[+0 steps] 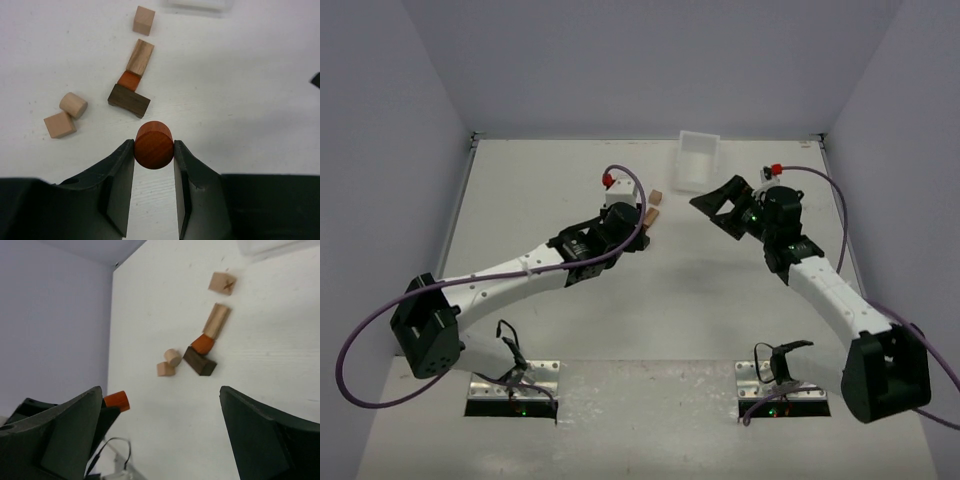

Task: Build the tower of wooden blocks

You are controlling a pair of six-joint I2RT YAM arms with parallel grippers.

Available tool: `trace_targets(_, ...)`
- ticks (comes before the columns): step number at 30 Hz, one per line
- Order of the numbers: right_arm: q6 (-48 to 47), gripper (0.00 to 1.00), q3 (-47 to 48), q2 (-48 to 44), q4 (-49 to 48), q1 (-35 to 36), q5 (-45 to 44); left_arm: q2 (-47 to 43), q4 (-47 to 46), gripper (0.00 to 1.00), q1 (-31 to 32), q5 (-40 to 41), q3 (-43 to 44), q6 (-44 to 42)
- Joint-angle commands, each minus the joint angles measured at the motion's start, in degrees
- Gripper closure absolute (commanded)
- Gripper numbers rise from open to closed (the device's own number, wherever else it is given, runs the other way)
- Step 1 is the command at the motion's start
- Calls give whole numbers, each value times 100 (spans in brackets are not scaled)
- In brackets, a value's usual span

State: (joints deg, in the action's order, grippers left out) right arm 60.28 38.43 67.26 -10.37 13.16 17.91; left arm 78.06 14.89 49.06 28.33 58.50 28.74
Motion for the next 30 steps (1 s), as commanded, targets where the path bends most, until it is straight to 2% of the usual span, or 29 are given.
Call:
trace_targets(1, -1079, 1, -642, -919, 783, 29, -1595, 569, 399, 100, -344, -100, 705, -23)
trace_targets(6, -1790, 1, -933, -1408, 1708, 29, -2106, 1333, 558, 100, -748, -525, 1158, -193)
trace_targets(9, -1985, 1, -1224, -1514, 1705, 28, -2223, 1694, 611, 100, -1023, -829, 1392, -193)
trace_targets(14, -2273, 1, -1355, -1416, 1820, 22, -2338, 2162, 513, 100, -1055, -1136, 1743, -483)
trace_targets(22, -2347, 1, -1593, -1435, 1771, 29, -2548, 2856, 861, 100, -1118, -1142, 2401, -572)
trace_targets(30, -2355, 1, -1636, -1506, 1784, 21, -2582, 3013, 1032, 100, -1126, -1122, 2403, -466)
